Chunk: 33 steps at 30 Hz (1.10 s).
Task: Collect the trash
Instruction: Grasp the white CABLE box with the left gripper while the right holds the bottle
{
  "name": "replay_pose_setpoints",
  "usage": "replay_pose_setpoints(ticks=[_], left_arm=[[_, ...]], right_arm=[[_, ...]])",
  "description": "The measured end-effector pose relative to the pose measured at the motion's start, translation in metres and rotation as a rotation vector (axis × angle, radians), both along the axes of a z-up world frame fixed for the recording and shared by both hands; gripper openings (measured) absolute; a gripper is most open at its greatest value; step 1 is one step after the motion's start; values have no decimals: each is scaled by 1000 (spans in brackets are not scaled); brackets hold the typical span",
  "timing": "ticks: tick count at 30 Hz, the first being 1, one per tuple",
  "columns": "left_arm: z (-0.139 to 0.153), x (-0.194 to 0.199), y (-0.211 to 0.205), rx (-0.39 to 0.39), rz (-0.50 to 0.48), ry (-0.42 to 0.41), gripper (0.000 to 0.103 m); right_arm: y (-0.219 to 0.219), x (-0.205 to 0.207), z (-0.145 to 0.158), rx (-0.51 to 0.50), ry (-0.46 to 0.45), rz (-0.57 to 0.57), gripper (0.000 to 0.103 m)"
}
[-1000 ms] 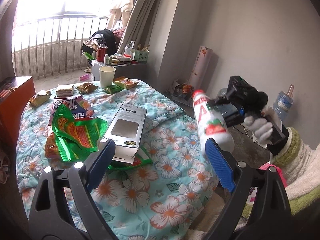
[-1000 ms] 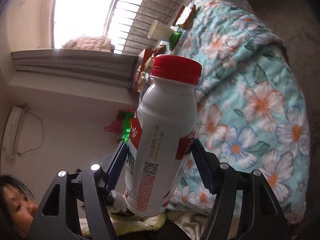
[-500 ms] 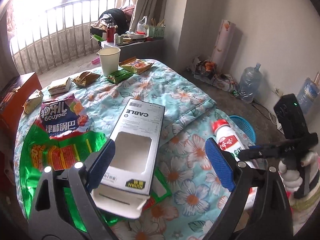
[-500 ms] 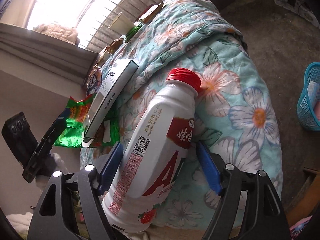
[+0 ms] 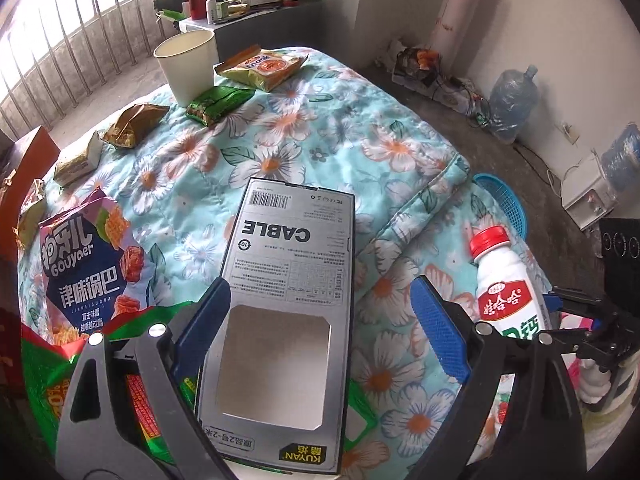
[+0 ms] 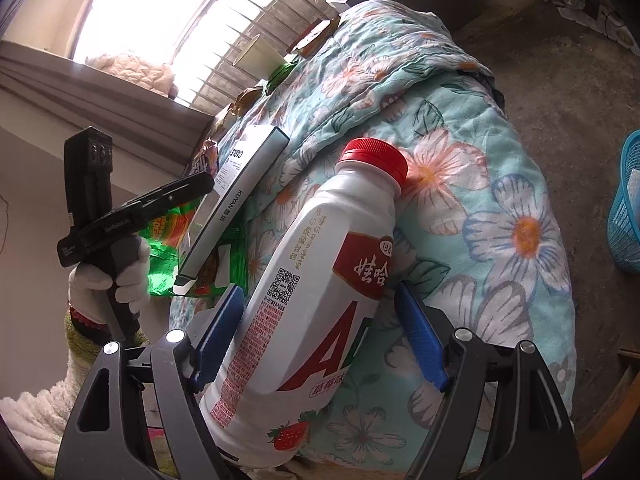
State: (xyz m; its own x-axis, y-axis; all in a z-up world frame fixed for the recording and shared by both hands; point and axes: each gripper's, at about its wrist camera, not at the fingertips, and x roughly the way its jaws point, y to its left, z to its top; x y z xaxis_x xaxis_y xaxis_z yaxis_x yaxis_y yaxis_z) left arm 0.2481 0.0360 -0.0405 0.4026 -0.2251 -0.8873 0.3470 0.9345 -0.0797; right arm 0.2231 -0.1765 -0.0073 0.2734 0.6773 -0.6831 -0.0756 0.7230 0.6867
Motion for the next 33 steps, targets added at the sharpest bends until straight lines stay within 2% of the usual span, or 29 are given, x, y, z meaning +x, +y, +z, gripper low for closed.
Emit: replay_pose_setpoints(ticks=[13,20,28,32,33], left_arm=[[-16,-4,2,153,-55,53,87],[-11,2,11,153,-29,74,87],[-26,14,15,77,-4,166,87],[-22,12,16,56,7,152,87],[-20,10,16,56,7,144,84]], right_arm=[[-1,1,-1,17,-8,6,76],[4,-1,3,13,-13,19,76],[6,-1,3,20,-11,14,76],[5,-1,1,30,-7,11,76],[4,-1,1,32,-6,10,76]])
